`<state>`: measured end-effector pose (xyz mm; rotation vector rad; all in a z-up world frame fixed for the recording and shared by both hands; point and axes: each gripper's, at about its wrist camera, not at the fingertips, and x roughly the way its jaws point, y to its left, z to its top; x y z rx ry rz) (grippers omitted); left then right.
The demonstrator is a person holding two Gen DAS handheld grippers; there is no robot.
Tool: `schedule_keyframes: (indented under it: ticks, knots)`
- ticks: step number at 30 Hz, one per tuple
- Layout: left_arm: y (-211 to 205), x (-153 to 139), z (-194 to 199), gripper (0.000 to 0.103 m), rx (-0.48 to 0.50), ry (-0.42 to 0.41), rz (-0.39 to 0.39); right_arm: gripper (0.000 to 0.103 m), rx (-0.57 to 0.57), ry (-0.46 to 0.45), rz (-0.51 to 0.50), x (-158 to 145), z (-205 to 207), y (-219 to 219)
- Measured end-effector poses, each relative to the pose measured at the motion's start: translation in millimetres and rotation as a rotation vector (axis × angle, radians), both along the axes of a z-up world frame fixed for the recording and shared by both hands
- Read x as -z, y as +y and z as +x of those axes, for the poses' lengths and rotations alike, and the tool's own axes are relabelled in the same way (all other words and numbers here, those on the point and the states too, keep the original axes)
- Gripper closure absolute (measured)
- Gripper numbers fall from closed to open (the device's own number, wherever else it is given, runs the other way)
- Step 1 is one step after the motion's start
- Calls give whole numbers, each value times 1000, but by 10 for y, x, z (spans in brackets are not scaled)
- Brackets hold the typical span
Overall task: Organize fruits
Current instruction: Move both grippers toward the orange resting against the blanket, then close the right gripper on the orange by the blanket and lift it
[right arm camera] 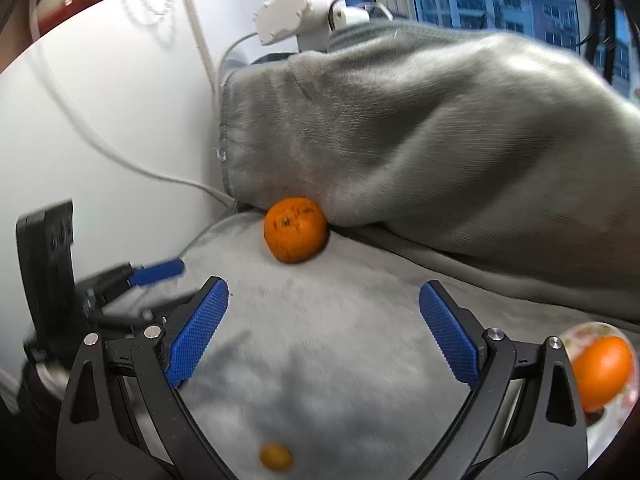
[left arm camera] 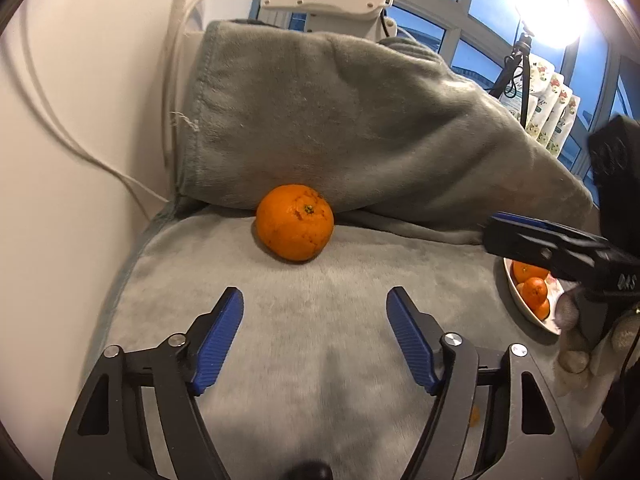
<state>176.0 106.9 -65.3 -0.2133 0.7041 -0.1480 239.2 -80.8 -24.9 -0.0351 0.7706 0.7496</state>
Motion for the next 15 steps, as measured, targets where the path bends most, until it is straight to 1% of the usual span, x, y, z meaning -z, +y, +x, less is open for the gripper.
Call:
schedule_keyframes:
  ticks: [3,5,7,9,11,15]
  knots:
    - [17,66,139,33,18,9,-18,5,8,60,29,100,223,162]
    - [45,114,237,38,24,22,-40,5,29,90,44,155,341,216]
    - [81,155,327,39,25,31,-59,5,46,131,73,217,462,267]
    - [114,192,413,40,28,40,-72,11,50,171,105,271,569,334]
    - [131,241,498,41,42,53,-86,12,51,193,117,319,633,393]
    - [150,281,621,42,48,71,-97,12,46,205,113,394,717,561]
